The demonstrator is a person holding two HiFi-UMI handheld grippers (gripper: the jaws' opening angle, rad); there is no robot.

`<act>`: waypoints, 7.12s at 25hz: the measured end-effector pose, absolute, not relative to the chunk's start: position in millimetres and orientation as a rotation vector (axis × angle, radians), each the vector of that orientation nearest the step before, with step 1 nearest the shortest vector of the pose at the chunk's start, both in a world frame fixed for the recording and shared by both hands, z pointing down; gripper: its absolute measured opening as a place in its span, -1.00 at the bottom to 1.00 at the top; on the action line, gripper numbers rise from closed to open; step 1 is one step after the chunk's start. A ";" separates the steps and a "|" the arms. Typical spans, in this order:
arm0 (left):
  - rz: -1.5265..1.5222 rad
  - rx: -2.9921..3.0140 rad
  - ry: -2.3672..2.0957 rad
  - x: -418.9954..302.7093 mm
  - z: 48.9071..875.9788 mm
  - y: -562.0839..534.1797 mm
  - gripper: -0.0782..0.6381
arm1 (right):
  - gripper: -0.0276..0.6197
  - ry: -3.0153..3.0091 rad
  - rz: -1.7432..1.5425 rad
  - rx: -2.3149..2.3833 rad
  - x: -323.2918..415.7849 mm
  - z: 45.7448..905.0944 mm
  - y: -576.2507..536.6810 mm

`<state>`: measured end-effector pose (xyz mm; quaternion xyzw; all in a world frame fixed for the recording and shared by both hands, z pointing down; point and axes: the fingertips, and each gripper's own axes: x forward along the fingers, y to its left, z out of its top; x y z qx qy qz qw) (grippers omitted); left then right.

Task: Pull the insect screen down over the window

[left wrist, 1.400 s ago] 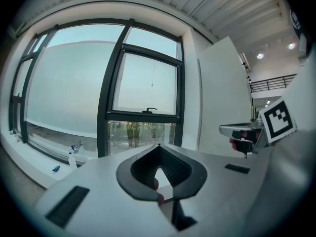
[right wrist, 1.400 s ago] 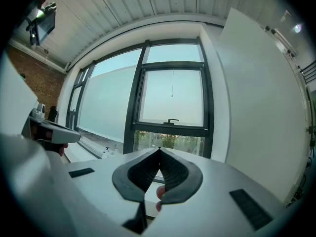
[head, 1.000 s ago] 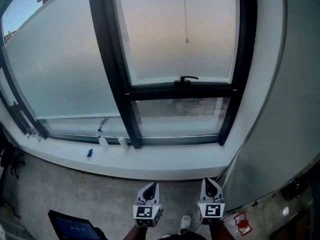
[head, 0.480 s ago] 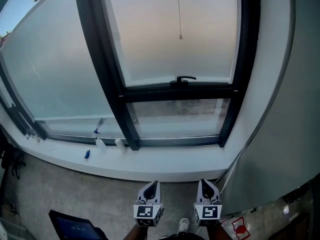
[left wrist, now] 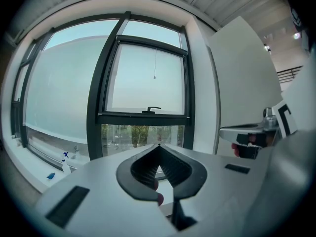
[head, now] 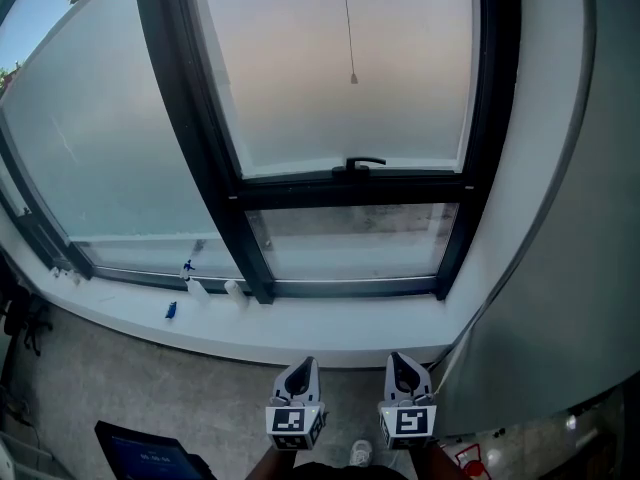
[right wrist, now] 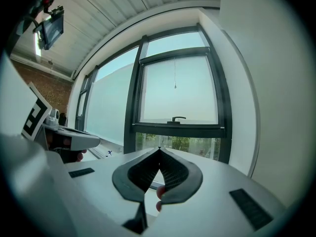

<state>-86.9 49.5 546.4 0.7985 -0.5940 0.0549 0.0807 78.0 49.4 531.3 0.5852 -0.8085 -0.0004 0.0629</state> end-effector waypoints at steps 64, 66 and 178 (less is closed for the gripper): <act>0.026 2.436 -1.693 -87.5 520.4 -295.9 -0.78 | -0.91 -2.424 0.096 1.861 81.9 522.5 -276.4; 0.019 2.415 -1.704 -82.1 514.5 -308.4 -0.78 | -0.91 -2.460 0.094 1.845 84.1 515.5 -293.4; 2.094 2.413 -2.998 -123.7 -132.5 -492.9 -0.14 | -0.29 -0.960 -1.546 1.522 95.6 -139.0 -490.1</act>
